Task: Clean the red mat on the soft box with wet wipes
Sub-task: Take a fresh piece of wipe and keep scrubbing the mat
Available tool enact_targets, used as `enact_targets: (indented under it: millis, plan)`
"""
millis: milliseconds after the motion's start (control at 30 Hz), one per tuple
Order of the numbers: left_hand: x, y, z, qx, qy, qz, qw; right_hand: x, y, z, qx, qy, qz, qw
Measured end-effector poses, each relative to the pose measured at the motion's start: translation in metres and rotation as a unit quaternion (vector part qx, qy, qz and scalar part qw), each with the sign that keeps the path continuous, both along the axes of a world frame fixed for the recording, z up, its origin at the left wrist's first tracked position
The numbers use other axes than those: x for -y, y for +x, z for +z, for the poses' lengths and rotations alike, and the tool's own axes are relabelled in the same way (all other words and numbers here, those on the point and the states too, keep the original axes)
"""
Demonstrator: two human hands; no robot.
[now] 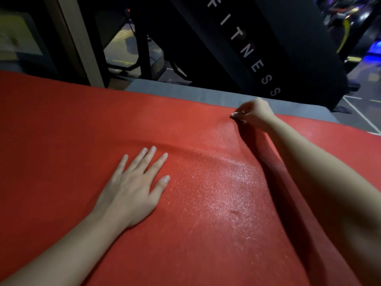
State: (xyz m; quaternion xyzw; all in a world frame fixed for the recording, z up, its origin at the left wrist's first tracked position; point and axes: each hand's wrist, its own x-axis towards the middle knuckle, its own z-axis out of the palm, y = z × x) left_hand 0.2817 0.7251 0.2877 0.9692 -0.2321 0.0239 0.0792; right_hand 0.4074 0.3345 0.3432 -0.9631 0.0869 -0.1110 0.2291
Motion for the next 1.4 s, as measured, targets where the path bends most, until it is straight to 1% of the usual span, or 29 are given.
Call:
enact_targets:
  millis: [33,100,167,233,333,367,433,500,567,700,800,833,867,967,1033,1100,1167,1200,1233,1267,1300,1400]
  plan:
    - [0.0,0.0,0.001,-0.002,0.002,0.002,1.0,-0.004,-0.001,-0.006,0.021,0.015,-0.024,0.999]
    - [0.001,0.0,0.003,-0.004,0.003,0.003,1.0,-0.015,-0.01,-0.012,0.026,0.047,-0.022,0.998]
    - [0.001,0.0,0.002,-0.007,0.0,0.003,1.0,-0.026,-0.03,-0.01,0.015,0.048,0.025,0.998]
    - [0.002,0.002,0.002,-0.011,0.001,0.001,1.0,-0.038,-0.061,-0.007,-0.016,0.02,0.086,0.996]
    - [0.002,0.004,0.001,-0.007,0.004,0.004,1.0,-0.055,-0.106,0.002,-0.091,0.008,0.195,0.977]
    - [0.002,0.004,0.001,-0.007,0.003,0.003,1.0,-0.057,-0.112,0.004,-0.1,0.003,0.211,0.972]
    - [0.002,0.004,0.001,-0.01,0.007,0.002,1.0,-0.058,-0.116,0.005,-0.07,-0.029,0.19,0.979]
    - [0.003,0.005,0.002,-0.013,0.012,0.003,1.0,-0.061,-0.118,0.004,-0.011,-0.063,0.132,0.989]
    - [0.002,0.005,0.002,-0.014,0.014,0.003,1.0,-0.073,-0.13,0.001,0.005,-0.051,0.107,0.993]
    - [0.003,0.004,0.002,-0.013,0.006,0.001,1.0,-0.097,-0.196,0.002,-0.055,-0.005,0.159,0.986]
    - [0.003,0.005,0.003,-0.015,0.009,-0.002,1.0,-0.11,-0.249,0.011,-0.116,-0.005,0.199,0.973]
    - [0.003,0.004,0.004,-0.015,0.01,-0.001,1.0,-0.113,-0.26,0.012,-0.121,-0.01,0.202,0.972]
    - [0.003,0.003,0.005,-0.016,0.01,0.0,1.0,-0.117,-0.266,0.011,-0.107,-0.018,0.189,0.976]
    - [0.003,0.001,0.008,-0.024,0.016,-0.003,1.0,-0.127,-0.269,0.003,-0.025,-0.026,0.105,0.994]
    - [0.001,-0.005,0.01,-0.027,0.018,-0.004,0.999,-0.135,-0.277,-0.001,-0.009,-0.011,0.075,0.997]
    - [-0.002,-0.012,0.013,-0.033,0.018,-0.01,0.999,-0.142,-0.298,0.004,-0.037,-0.01,0.108,0.993]
    - [-0.007,-0.022,0.016,-0.043,0.011,-0.017,0.999,-0.148,-0.326,0.016,-0.115,0.0,0.155,0.981]
    - [-0.01,-0.028,0.018,-0.047,0.015,-0.02,0.999,-0.151,-0.339,0.02,-0.157,0.015,0.164,0.974]
    - [-0.012,-0.033,0.02,-0.051,0.021,-0.025,0.998,-0.153,-0.35,0.021,-0.178,0.03,0.162,0.97]
    - [-0.015,-0.037,0.021,-0.057,0.026,-0.028,0.998,-0.156,-0.354,0.02,-0.175,0.04,0.152,0.972]
    - [-0.018,-0.044,0.024,-0.061,0.028,-0.03,0.997,-0.158,-0.358,0.018,-0.151,0.036,0.137,0.978]
    - [-0.022,-0.059,0.033,-0.084,0.022,-0.034,0.996,-0.167,-0.356,0.009,-0.053,0.005,0.071,0.996]
